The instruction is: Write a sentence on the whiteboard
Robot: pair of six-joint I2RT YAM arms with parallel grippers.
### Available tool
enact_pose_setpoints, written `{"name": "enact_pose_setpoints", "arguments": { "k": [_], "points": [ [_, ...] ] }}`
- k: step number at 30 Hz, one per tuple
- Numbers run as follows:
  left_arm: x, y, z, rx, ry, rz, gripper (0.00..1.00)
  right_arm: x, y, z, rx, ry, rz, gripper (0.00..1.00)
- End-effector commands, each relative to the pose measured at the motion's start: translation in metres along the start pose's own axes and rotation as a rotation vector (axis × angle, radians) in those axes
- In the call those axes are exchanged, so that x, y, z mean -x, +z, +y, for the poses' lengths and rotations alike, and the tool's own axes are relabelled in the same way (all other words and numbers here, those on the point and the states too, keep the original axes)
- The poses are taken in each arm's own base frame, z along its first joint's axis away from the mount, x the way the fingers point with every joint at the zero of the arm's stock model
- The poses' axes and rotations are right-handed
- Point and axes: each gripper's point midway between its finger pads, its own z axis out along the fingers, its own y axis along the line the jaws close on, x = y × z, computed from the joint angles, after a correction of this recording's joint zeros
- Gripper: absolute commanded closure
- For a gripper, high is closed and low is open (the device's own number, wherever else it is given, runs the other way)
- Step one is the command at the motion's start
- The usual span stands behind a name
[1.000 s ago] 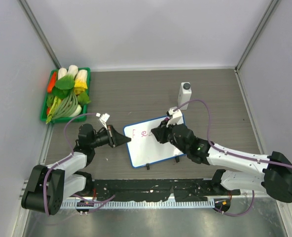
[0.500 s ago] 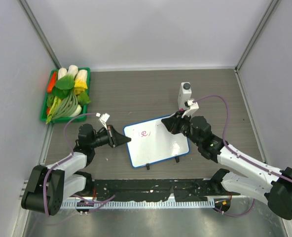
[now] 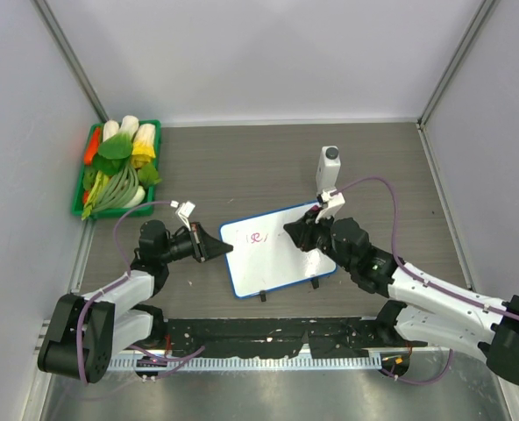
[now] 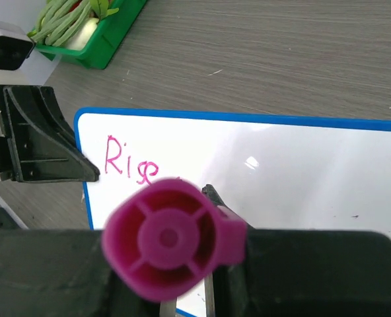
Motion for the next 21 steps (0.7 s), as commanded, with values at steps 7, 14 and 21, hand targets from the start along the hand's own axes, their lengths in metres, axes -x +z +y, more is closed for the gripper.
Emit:
{"name": "enact_pose_setpoints", "arguments": {
  "k": [7,14,21],
  "points": [
    [0.003,-0.001,0.004,0.02,0.053,-0.03,1.0,0.021,0.005,0.004,-0.004,-0.017,-0.074,0.99],
    [0.003,-0.001,0.004,0.017,0.055,-0.027,1.0,0.022,0.007,0.006,0.022,0.019,-0.063,0.99],
    [0.004,-0.002,0.003,0.018,0.06,-0.03,1.0,0.028,0.008,-0.011,0.08,0.129,-0.055,0.99]
  ]
}}
